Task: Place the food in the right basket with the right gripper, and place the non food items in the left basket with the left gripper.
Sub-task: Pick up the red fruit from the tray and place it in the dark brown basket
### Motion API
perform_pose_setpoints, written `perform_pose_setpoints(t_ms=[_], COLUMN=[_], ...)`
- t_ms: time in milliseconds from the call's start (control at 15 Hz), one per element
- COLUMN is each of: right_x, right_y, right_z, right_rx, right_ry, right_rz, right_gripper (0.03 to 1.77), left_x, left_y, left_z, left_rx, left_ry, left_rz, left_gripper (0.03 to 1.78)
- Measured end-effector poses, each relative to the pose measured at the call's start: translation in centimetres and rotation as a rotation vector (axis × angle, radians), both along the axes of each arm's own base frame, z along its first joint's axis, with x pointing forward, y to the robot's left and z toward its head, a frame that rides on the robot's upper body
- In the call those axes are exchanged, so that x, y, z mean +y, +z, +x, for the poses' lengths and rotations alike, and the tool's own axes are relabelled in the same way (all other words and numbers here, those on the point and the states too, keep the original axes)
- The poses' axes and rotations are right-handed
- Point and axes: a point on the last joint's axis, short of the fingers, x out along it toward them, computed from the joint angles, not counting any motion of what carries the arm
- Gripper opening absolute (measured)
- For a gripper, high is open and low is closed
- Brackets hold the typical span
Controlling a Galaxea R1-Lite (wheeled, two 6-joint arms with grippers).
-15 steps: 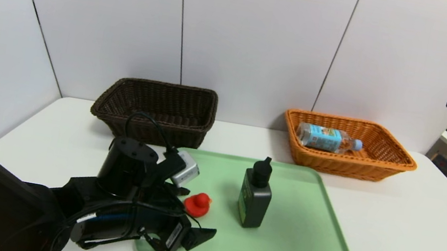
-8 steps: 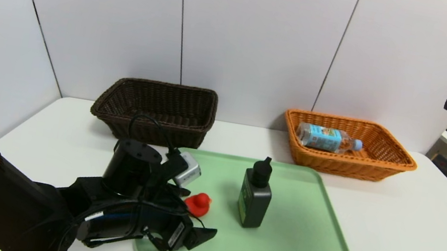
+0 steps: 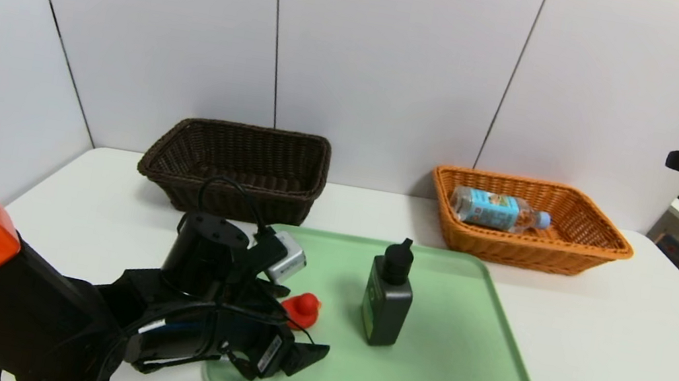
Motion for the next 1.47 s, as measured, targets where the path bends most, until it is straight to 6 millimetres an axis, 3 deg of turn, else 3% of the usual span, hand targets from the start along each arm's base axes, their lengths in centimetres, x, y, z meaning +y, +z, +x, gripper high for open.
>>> perform_pose_setpoints(t_ms=[200, 467, 1133, 1267, 1467], right_x=[0.1, 0.1, 0.1, 0.1, 0.2], right_y=[0.0, -0.1, -0.1, -0.1, -0.3], right_z=[0.2, 0.2, 0.1, 0.2, 0.3], right_rx=[0.004, 0.009, 0.011, 0.018, 0.026], right_ry=[0.002, -0.001, -0.004, -0.01, -0.012], right_rz=[-0.001, 0.012, 0.019, 0.034, 0.033], right_gripper=[1.7, 1.7, 1.7, 1.7, 1.7], left_x=[-0.1, -0.2, -0.3, -0.4, -0.6], left_y=[0.2, 0.2, 1.1, 2.4, 6.2], left_z=[0.2, 0.3, 0.4, 0.6, 1.1], left_rx=[-0.008, -0.014, -0.037, -0.072, -0.13], left_ry=[0.001, 0.013, 0.016, 0.018, 0.046], left_rz=[-0.005, -0.003, -0.024, -0.055, -0.126], left_gripper=[1.18, 0.76, 0.68, 0.68, 0.67])
